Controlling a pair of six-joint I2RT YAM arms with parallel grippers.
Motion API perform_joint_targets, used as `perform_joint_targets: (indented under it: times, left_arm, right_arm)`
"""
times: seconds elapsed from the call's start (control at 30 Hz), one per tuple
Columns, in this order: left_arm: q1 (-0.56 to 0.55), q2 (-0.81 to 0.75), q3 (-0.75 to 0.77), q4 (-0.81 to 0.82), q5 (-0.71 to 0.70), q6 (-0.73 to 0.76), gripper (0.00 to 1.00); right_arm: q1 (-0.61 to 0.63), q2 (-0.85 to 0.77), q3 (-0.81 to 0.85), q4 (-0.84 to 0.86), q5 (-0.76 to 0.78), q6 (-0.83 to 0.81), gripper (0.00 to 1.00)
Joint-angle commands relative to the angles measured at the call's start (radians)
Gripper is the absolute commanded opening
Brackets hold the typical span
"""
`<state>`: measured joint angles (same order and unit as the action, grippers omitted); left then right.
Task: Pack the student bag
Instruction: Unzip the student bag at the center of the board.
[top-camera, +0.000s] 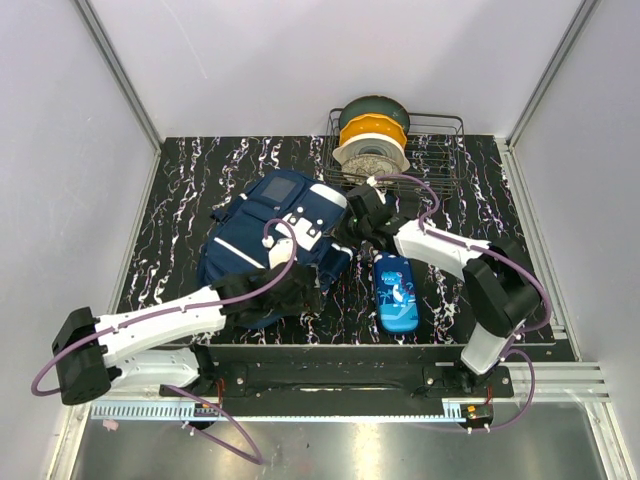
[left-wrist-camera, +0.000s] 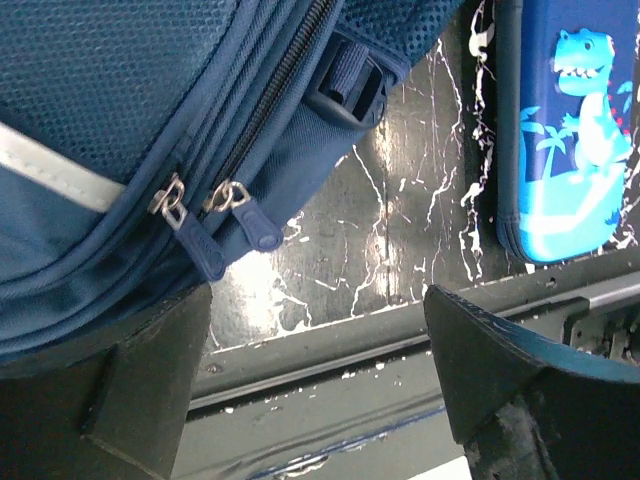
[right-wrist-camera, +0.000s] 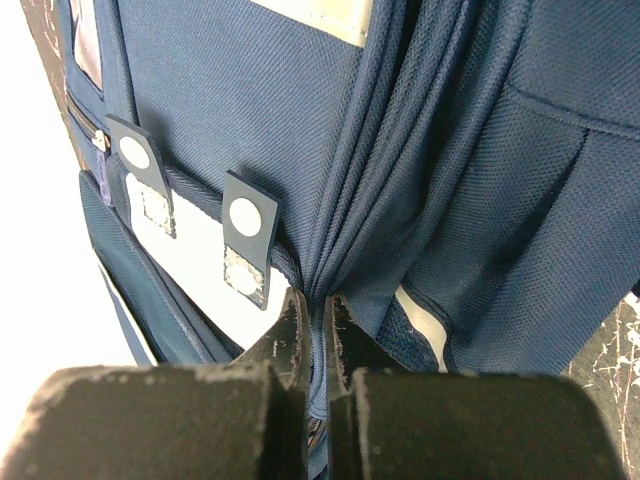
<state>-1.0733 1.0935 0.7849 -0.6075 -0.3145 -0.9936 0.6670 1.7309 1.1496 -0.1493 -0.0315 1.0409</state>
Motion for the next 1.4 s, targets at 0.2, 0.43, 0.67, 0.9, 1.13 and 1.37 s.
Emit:
perform_joint_targets:
  times: [0.2,0.43,0.67,0.9,1.13,1.37]
  left_arm:
    - [-0.005,0.103,0.079,0.126,-0.069,-0.054,0.84]
    - [-0.017,0.048,0.054,0.158,-0.018,-0.070,0.83]
    - [-0.025,0.118,0.128,0.190,-0.002,-0.016,0.82]
    - [-0.024,0.147,0.142,0.124,-0.080,-0.028,0.82]
    - [-0.025,0.109,0.027,0.109,-0.106,-0.109,0.79]
    - [-0.025,0.101,0.036,0.051,-0.162,-0.122,0.77]
  right_arm:
    - [-0.001,-0.093,-0.039,0.020,-0.028,-0.054,0.00]
    - [-0.001,-0.094,-0.041,0.024,-0.024,-0.064,0.00]
    - [-0.001,-0.090,-0.045,0.028,-0.027,-0.068,0.00]
    - [-0.001,-0.090,-0.044,0.025,-0.022,-0.073,0.00]
    - [-0.001,-0.093,-0.047,0.022,-0.016,-0.073,0.00]
    - [0.000,-0.090,-0.045,0.019,-0.019,-0.071,0.00]
